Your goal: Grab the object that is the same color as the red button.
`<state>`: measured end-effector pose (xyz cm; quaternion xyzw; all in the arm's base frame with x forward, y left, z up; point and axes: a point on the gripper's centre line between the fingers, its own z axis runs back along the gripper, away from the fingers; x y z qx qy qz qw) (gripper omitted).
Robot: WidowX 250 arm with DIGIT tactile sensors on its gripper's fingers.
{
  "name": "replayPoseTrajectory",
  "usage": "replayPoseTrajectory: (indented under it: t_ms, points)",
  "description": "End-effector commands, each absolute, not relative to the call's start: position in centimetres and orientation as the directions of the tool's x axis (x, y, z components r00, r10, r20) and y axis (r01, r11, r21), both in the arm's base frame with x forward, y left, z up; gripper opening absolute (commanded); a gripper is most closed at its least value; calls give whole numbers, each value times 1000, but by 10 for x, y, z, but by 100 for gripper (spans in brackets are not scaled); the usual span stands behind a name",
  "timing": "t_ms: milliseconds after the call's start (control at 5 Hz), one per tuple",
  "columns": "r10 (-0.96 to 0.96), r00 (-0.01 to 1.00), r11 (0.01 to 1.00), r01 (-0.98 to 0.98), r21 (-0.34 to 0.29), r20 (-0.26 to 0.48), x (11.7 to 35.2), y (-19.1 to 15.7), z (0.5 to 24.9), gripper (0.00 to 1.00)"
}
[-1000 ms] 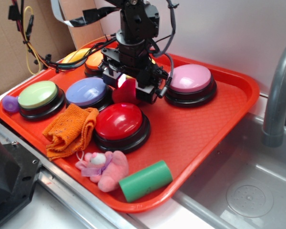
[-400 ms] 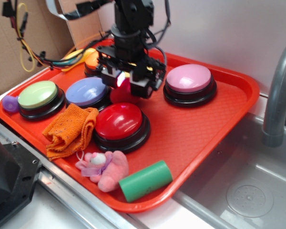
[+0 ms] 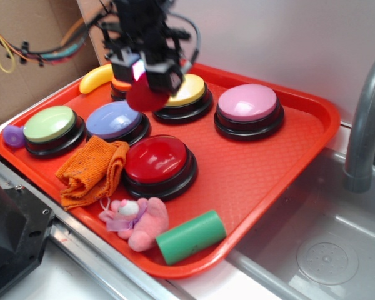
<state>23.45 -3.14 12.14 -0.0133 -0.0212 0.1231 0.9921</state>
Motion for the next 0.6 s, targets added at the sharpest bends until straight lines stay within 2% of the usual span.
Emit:
replayPoseTrajectory:
  t_ms: [0,200,400]
  points:
    - [151,987,988,-148,-51,59,205,-6,190,0]
    - [247,965,969,-245,-40,82,188,7,193,0]
    - [252,966,966,-247,-80,53,189,16,190,0]
